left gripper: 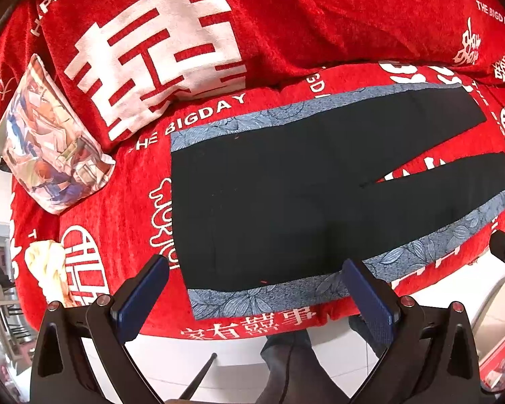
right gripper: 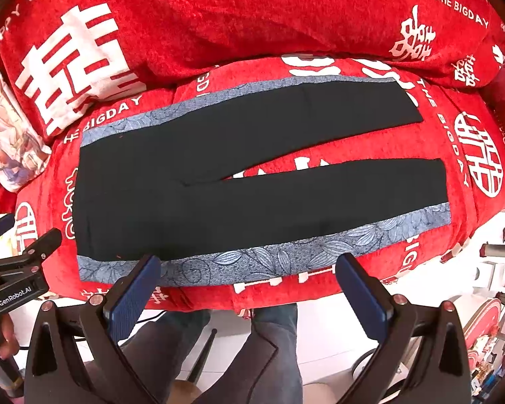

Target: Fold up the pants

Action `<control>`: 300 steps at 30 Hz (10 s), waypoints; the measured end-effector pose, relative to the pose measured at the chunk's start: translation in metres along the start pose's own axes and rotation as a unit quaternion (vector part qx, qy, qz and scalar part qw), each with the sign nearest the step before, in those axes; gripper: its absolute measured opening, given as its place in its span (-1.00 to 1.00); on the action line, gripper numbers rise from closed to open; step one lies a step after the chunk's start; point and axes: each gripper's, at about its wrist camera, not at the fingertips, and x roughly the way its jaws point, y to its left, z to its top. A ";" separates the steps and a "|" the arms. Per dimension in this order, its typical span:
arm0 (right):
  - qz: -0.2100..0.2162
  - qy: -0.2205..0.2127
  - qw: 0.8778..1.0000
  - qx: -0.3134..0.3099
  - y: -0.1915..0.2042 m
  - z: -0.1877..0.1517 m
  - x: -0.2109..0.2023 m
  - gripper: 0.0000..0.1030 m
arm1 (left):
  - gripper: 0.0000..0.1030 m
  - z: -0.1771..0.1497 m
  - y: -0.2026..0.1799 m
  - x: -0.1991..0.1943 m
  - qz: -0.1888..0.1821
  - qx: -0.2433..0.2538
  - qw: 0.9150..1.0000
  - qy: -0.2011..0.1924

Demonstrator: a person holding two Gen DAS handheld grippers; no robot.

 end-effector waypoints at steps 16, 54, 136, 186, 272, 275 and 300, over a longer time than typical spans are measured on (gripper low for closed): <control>0.047 -0.011 0.999 0.007 -0.035 0.002 0.001 1.00 | 1.00 -0.011 -0.007 0.001 0.032 -0.034 0.999 0.006; 0.017 0.035 0.998 -0.055 -0.024 -0.021 0.139 1.00 | 1.00 -0.077 0.012 0.130 -0.017 -0.139 0.989 0.053; 0.363 0.114 0.920 0.092 -0.017 0.232 0.274 -0.69 | -0.33 0.063 0.147 0.095 -0.076 -0.252 0.955 -0.136; 0.286 0.034 0.900 0.327 -0.321 -0.107 0.201 -0.93 | -0.28 0.117 -0.298 0.161 -0.298 0.058 0.952 0.046; 0.110 -0.046 0.960 0.252 -0.434 0.194 0.196 -0.51 | 0.70 0.266 -0.304 0.210 -0.037 -0.051 0.997 -0.040; 0.104 -0.048 0.955 0.272 -0.436 0.192 0.190 -0.44 | 0.78 0.270 -0.287 0.210 -0.046 -0.085 0.995 -0.029; 0.436 0.137 0.882 0.113 -0.072 0.072 0.255 -0.37 | 0.78 0.088 0.013 0.218 0.093 -0.182 0.979 -0.024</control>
